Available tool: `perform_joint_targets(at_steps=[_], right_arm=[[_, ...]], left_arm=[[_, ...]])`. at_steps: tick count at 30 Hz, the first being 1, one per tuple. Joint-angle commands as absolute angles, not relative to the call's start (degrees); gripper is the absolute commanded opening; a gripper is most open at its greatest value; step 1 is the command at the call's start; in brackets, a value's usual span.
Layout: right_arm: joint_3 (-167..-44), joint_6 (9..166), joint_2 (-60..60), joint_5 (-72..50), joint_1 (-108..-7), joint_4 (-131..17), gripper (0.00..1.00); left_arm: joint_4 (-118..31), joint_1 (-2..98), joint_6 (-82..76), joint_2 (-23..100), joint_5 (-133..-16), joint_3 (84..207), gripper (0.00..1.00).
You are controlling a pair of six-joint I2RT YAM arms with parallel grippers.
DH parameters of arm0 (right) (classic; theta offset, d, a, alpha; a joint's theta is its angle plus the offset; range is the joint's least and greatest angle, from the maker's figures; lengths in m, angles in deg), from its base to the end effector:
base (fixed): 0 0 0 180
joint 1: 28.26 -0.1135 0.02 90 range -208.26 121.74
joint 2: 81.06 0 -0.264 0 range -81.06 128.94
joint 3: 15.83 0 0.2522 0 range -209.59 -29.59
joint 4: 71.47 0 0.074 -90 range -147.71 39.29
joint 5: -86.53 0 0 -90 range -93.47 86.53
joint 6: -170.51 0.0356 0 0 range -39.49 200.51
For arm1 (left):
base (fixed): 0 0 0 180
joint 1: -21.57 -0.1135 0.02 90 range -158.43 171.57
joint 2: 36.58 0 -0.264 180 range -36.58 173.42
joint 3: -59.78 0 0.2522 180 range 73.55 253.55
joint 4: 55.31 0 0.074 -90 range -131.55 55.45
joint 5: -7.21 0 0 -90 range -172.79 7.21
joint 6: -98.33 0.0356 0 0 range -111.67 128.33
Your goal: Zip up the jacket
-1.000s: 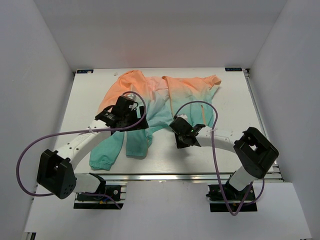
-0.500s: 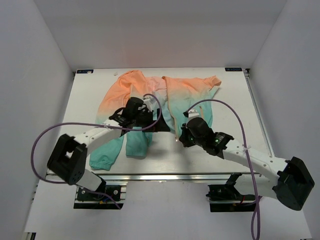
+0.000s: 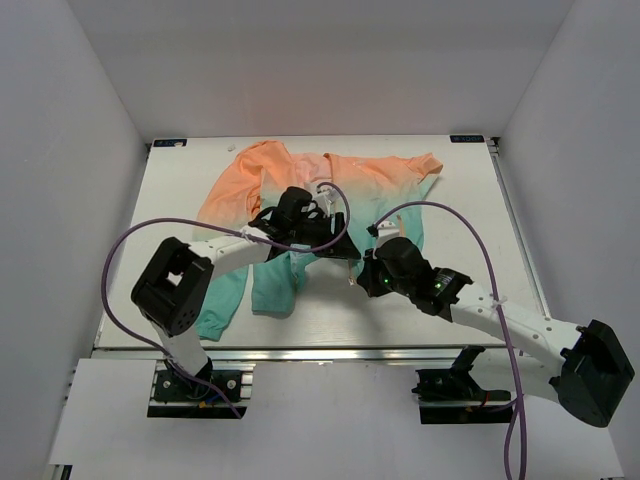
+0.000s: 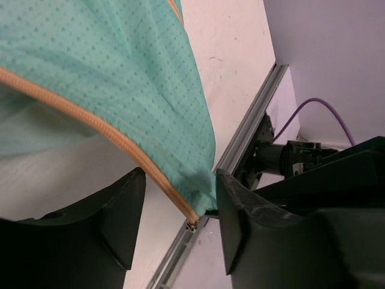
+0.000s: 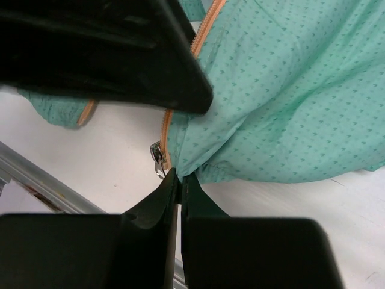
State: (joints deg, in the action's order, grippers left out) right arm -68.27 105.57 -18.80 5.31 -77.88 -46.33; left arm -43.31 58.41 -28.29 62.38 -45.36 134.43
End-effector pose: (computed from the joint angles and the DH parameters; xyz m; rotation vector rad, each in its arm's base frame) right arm 0.1565 0.1756 0.2416 -0.3870 2.1972 0.5684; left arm 0.2858 -0.2412 0.2099 0.4159 2.3982 -1.3775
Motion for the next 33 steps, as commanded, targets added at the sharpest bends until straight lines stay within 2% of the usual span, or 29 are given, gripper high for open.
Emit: perform_joint_targets(at_steps=[1,3,4,6,7,8,9,10,11,13,15,16,20,25,33], right_arm=[[-68.26,105.29,-20.33,4.53,-78.0,-49.36,0.0],[-68.35,105.29,-20.59,4.36,-77.83,-49.36,0.0],[-68.35,105.29,-20.59,4.18,-77.74,-49.45,0.0],[-68.18,105.47,-20.59,4.18,-77.65,-49.45,0.0],[-68.09,105.9,-20.59,4.53,-77.56,-49.27,0.0],[-68.09,106.08,-20.59,4.62,-77.48,-49.27,0.0],[-67.91,106.34,-20.59,4.71,-77.48,-49.19,0.0],[-67.82,106.52,-20.59,5.06,-77.39,-49.1,0.0],[-67.91,107.13,-20.42,5.32,-77.3,-48.84,0.05],[-68.0,107.75,-20.33,5.41,-77.21,-48.4,0.25],[-68.26,108.63,-20.24,5.5,-77.21,-47.78,0.37],[-68.26,108.72,-20.33,5.15,-77.21,-47.78,0.48],[-68.26,109.16,-21.03,5.32,-77.21,-47.52,0.65],[-68.26,109.33,-20.42,5.59,-77.21,-47.43,0.72],[-68.79,115.13,-18.04,9.98,-77.12,-49.53,0.73]], left_arm=[[-45.6,58.4,-28.32,63.09,-42.97,137.44,0.57],[-46.21,58.49,-28.41,64.14,-42.01,137.88,0.48],[-46.47,58.49,-28.58,64.32,-41.66,137.97,0.38],[-47.18,58.49,-28.85,64.59,-40.69,138.14,0.26],[-47.35,58.49,-28.93,64.59,-40.51,138.06,0.1],[-47.44,58.49,-28.93,64.24,-40.6,138.06,0.03],[-47.62,58.49,-29.02,64.06,-40.69,137.88,0.0],[-47.71,58.49,-29.02,63.8,-40.86,137.45,0.0],[-48.05,58.49,-29.2,63.19,-41.04,137.27,0.0],[-48.15,58.49,-29.29,62.57,-41.21,136.83,0.0],[-48.5,58.49,-29.63,61.78,-41.39,136.39,0.0],[-48.76,58.49,-29.81,61.6,-41.3,136.13,0.0],[-49.37,58.49,-30.16,60.63,-41.13,135.42,0.0],[-49.55,58.58,-30.69,59.93,-41.21,135.16,0.0],[-51.22,58.66,-34.02,57.73,-42.44,133.23,0.0]])
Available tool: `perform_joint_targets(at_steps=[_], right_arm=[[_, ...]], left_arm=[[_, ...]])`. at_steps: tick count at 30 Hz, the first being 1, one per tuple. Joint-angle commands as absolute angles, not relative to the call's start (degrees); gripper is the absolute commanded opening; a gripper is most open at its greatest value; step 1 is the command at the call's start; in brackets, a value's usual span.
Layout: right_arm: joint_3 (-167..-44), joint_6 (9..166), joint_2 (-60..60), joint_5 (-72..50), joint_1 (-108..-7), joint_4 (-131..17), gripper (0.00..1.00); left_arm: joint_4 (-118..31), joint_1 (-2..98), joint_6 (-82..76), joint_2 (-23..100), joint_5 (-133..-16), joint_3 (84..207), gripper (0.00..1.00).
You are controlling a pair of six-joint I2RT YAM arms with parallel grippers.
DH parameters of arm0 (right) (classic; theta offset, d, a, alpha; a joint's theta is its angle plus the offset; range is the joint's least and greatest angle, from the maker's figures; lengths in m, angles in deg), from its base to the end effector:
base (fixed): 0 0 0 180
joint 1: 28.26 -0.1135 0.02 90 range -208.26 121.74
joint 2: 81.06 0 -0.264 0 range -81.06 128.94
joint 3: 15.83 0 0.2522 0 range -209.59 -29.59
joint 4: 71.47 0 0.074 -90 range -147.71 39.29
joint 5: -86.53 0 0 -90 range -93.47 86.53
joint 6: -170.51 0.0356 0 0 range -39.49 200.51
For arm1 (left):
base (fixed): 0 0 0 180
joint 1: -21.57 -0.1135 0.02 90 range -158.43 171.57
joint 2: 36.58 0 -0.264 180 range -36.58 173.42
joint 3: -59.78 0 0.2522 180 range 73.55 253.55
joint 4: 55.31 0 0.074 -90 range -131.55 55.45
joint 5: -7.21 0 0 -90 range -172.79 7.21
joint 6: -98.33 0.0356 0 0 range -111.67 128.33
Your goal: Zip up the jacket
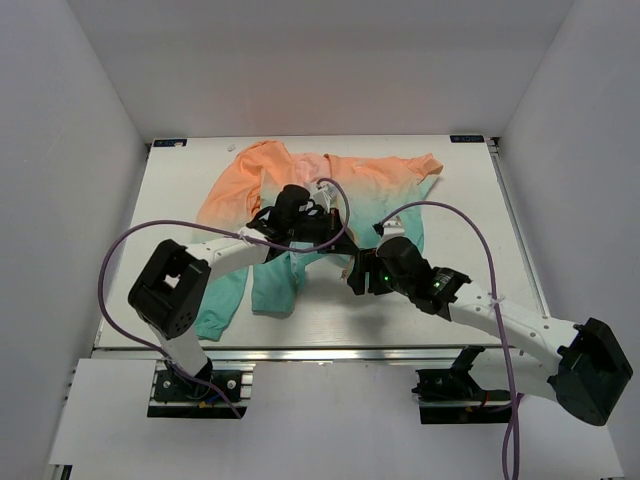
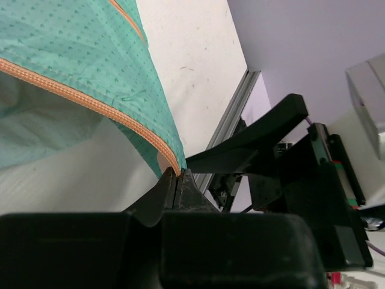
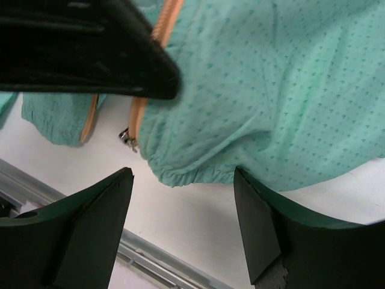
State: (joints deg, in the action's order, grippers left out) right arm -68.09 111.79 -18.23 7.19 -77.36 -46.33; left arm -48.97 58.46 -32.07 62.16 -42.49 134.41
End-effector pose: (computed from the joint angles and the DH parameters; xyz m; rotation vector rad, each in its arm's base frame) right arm 0.1594 0.1740 0.2385 -0.2412 2.2306 0.5818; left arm 0.2881 -0.2450 0.2202 0.4132 2.3196 -1.4847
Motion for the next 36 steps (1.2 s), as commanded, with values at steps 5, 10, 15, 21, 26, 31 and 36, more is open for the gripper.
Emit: perform_joint_targets(at_steps=[5,10,15,21,26,31,36], right_arm=[[-67.83,116.8,-17.87,10.25,-77.12,-53.31,0.72],[-66.86,116.8,-18.13,6.39,-77.12,-56.39,0.72],[-66.77,116.98,-17.69,4.89,-77.12,-56.57,0.72],[-65.63,117.68,-18.13,4.27,-77.12,-57.09,0.7],[-64.4,117.42,-18.66,4.09,-77.12,-60.08,0.54],[-62.82,116.81,-20.85,3.48,-77.12,-62.36,0.44],[-62.37,115.75,-22.26,2.78,-77.12,-62.9,0.54]], left_arm=[[-55.52,58.93,-39.64,54.75,-45.6,128.66,0.0],[-57.72,60.42,-44.31,51.32,-51.39,125.76,0.0],[-62.64,61.12,-48.87,49.65,-53.25,122.59,0.0],[-66.33,61.21,-51.26,49.91,-53.17,121.01,0.0],[-66.96,61.21,-52.05,49.12,-54.57,120.13,0.0],[-65.64,61.3,-51.79,48.33,-56.59,119.34,0.0],[-65.29,61.39,-51.61,48.68,-56.86,119.42,0.0]])
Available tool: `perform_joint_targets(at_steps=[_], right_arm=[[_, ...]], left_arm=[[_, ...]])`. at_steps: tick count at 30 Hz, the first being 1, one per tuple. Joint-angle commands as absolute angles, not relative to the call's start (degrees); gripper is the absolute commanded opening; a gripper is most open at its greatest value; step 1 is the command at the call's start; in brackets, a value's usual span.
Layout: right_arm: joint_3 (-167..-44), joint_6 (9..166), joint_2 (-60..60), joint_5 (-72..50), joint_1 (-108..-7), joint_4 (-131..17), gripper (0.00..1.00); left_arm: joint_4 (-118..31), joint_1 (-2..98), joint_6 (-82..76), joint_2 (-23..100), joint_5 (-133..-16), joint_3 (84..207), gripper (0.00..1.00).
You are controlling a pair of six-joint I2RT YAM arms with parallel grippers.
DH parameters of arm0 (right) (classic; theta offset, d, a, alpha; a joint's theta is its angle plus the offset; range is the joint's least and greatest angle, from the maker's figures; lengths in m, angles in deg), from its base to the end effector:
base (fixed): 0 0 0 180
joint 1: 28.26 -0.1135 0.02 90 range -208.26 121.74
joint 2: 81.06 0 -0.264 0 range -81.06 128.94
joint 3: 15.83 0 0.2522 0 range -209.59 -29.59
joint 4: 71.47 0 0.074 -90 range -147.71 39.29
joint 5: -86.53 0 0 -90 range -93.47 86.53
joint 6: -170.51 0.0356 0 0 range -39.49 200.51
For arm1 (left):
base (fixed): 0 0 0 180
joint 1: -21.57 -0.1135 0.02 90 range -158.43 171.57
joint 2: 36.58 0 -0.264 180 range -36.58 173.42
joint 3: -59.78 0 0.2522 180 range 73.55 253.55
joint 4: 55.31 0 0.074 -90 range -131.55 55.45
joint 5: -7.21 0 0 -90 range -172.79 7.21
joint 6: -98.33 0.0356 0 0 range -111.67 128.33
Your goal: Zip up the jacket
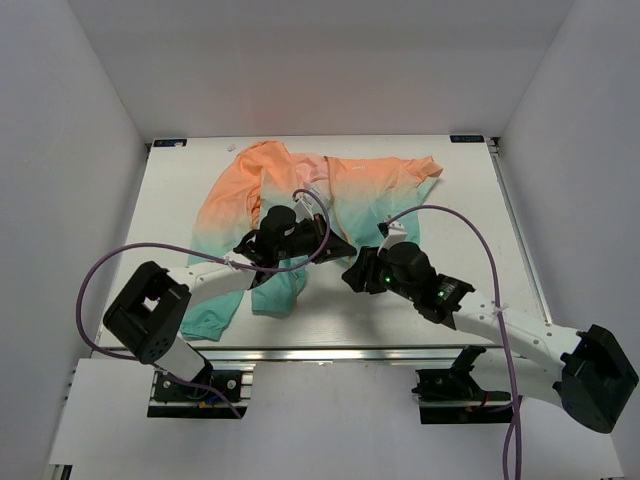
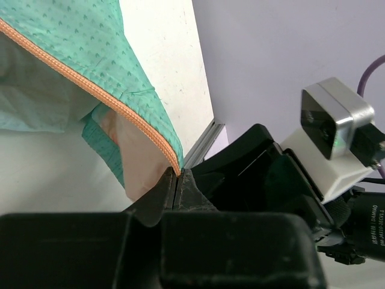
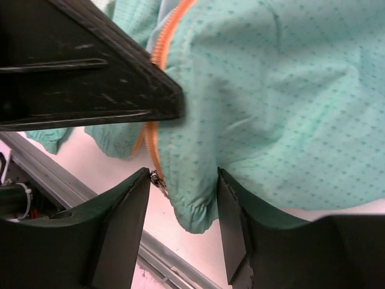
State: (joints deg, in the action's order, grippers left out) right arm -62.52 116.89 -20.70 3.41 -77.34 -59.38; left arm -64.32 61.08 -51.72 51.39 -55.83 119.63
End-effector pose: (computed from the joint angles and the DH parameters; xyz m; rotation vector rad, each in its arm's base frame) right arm 0.1558 0.1732 0.2358 -0.1546 2.1107 0.8075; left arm 0.2466 -0.2243 0.2239 -0.0228 2.2236 -1.5308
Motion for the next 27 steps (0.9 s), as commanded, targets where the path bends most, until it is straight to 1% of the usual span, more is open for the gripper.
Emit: perform_joint_targets(at_steps=[1,5,9,10,16,20,22,26,27], right_arm=[[-62.46,115.75,-22.35,2.43,-77.12,-62.9,0.55],[-62.64,115.66,-22.52,1.02,-77.04,-63.42,0.54],[-62.73,116.19,-22.26,0.05,-76.86,-63.86,0.45],[-62.73,116.28,-22.35,-0.21,-76.95,-63.86,0.45],[-62.81,116.54,-23.58,-1.18,-76.69,-63.25,0.55],[-62.73,116.89,-24.9,-0.65,-76.69,-61.93,0.57],[-62.2,117.16,-25.6,-0.83,-76.69,-62.19,0.53],[-62.64,117.42,-25.43,-0.83,-76.6,-61.49,0.4],[-62.64,117.51,-25.43,-0.83,-76.51,-61.58,0.38]], left_arm=[[-65.2,61.48,-51.44,48.68,-57.03,119.42,0.0],[-65.02,61.65,-51.52,48.5,-57.65,119.25,0.0],[-64.76,61.74,-51.52,48.33,-58.44,119.25,0.0],[-64.76,61.74,-51.52,48.24,-58.61,119.16,0.0],[-64.5,61.74,-51.43,48.5,-59.23,118.9,0.0],[-64.67,61.74,-51.08,48.59,-59.14,118.9,0.0],[-64.58,61.74,-50.99,48.77,-58.97,119.16,0.0],[-65.11,61.92,-51.08,48.77,-58.88,119.07,0.0],[-65.11,61.92,-51.0,48.77,-58.88,118.99,0.0]])
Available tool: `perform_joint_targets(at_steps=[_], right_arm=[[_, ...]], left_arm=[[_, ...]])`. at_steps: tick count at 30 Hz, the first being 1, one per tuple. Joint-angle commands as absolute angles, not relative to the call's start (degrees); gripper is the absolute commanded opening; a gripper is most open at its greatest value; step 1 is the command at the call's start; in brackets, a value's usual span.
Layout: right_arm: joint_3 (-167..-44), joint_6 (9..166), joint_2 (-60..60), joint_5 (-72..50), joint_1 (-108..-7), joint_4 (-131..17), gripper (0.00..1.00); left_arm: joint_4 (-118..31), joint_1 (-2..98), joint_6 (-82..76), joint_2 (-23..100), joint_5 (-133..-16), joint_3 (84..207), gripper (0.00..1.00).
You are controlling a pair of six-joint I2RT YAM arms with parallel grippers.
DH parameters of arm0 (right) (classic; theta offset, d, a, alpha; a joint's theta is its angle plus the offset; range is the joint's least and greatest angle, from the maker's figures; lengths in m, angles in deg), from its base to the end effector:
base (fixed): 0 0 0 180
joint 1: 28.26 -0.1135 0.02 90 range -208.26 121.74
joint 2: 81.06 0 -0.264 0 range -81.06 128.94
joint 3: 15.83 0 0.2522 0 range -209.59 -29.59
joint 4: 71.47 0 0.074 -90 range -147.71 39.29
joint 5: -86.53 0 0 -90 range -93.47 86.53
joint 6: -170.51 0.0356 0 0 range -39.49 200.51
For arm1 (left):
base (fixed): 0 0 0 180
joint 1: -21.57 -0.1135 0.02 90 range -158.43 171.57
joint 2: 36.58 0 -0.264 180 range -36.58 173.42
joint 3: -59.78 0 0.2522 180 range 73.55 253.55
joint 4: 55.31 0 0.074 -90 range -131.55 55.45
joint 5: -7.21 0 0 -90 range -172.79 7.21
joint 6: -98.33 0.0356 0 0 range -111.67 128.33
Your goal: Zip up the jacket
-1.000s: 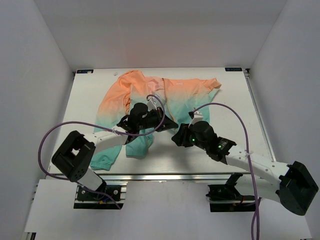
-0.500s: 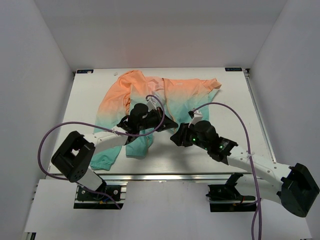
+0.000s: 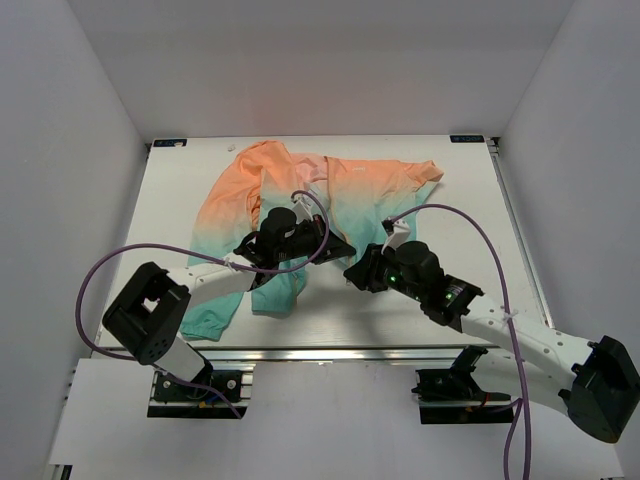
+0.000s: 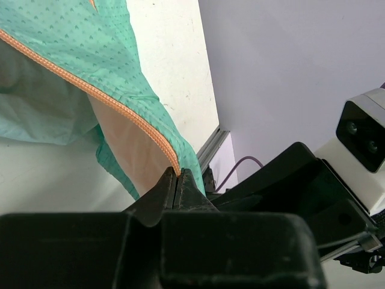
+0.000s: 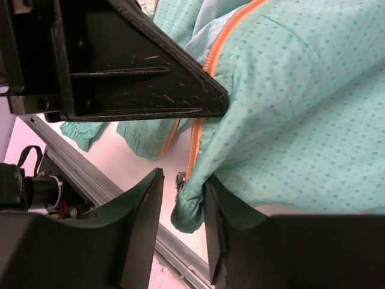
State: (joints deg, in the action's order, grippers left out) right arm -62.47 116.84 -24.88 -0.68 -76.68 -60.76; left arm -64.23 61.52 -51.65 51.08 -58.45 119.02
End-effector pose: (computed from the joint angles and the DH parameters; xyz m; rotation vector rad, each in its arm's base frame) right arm 0.1503 0.1668 0.2531 -0.1805 2.0333 0.9220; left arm 0.2446 -0.2240 0.2217 -0.0523 2.2197 -1.4922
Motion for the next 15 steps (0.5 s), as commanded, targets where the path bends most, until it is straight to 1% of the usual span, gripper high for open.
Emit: perform_joint_targets(at_steps=[1,2,4,7,11,15], right_arm=[[-62.64,117.51,-25.34,-0.83,-76.51,-61.58,0.35],[-62.64,117.51,-25.25,-1.0,-76.42,-61.49,0.32],[-62.81,117.42,-25.07,-1.0,-76.33,-61.14,0.31],[-63.34,117.25,-24.02,-1.09,-76.25,-60.0,0.36],[-63.52,117.33,-22.88,-1.53,-76.25,-59.38,0.39],[-63.52,117.77,-22.79,-1.53,-76.25,-59.21,0.39]], left_arm=[[-65.02,62.0,-50.99,48.68,-58.79,119.07,0.0],[-65.02,61.92,-51.08,48.68,-58.88,119.07,0.0],[-65.11,62.0,-51.08,48.5,-58.88,118.99,0.0],[-65.28,62.0,-51.08,48.33,-58.97,118.99,0.0],[-65.37,62.09,-51.17,47.8,-59.05,118.9,0.0],[-65.2,62.0,-51.0,47.1,-59.49,118.72,0.0]])
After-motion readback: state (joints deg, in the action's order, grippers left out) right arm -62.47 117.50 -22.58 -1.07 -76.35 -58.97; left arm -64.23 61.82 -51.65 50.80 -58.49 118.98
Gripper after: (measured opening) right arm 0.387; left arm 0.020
